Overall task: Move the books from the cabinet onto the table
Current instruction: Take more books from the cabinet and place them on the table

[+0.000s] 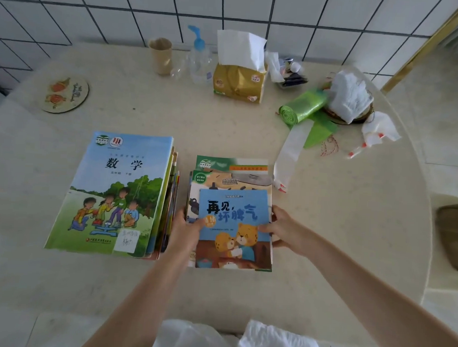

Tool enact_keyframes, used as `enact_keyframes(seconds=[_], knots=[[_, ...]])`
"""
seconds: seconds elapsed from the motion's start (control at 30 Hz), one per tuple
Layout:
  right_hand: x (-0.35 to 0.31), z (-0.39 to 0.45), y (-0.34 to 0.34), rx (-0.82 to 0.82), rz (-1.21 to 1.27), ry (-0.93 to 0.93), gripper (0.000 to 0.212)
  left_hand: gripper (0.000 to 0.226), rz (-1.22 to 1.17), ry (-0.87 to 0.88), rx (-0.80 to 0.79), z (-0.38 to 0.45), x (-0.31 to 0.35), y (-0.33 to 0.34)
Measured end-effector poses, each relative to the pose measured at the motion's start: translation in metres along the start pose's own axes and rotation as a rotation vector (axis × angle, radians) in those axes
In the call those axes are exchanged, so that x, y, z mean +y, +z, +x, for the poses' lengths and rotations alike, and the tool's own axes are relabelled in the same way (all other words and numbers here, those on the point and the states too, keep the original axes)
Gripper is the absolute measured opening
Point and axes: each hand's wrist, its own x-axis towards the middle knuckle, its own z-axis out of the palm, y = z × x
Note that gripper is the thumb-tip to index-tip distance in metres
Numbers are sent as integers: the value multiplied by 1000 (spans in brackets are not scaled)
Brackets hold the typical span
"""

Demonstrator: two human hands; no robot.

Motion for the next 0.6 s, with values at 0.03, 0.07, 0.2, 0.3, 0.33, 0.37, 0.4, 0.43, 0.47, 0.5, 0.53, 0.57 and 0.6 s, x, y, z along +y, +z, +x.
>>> enact_keyframes(seconds=[0.03, 0.07, 0.2, 0.3, 0.33, 0.37, 0.4, 0.43, 0.47, 0.5, 0.53, 0.57, 0.6], knots=[[-3, 4, 0, -6, -2, 17, 55, 34, -12, -26, 17, 3, -1, 3], [-6, 7, 1, -17, 3, 28, 53, 34, -24, -45, 34, 7, -2, 4], [-11, 15, 2, -55, 17, 47, 47, 48, -29, -80, 61, 14, -1, 7], [-10, 18, 8, -50, 37, 55, 42, 63, 17, -105, 99, 16, 5, 5], [-9, 18, 12, -44, 43, 56, 41, 67, 34, -108, 112, 17, 6, 4], [-8, 19, 15, -34, 52, 61, 43, 70, 51, -110, 119, 17, 7, 2], [-7, 20, 19, -20, 66, 69, 46, 73, 70, -109, 120, 17, 7, 0], [-5, 21, 22, -3, 84, 80, 50, 74, 89, -105, 117, 17, 7, -1], [-4, 21, 24, 12, 100, 83, 53, 74, 106, -98, 117, 16, 6, -2], [-3, 21, 25, 25, 115, 80, 52, 73, 116, -92, 117, 15, 5, -1], [-3, 20, 26, 36, 128, 71, 50, 73, 122, -86, 121, 14, 5, -1], [-4, 19, 27, 52, 132, 59, 45, 72, 126, -80, 127, 12, 5, 0], [-5, 18, 29, 78, 129, 43, 39, 71, 128, -77, 132, 10, 5, 1]])
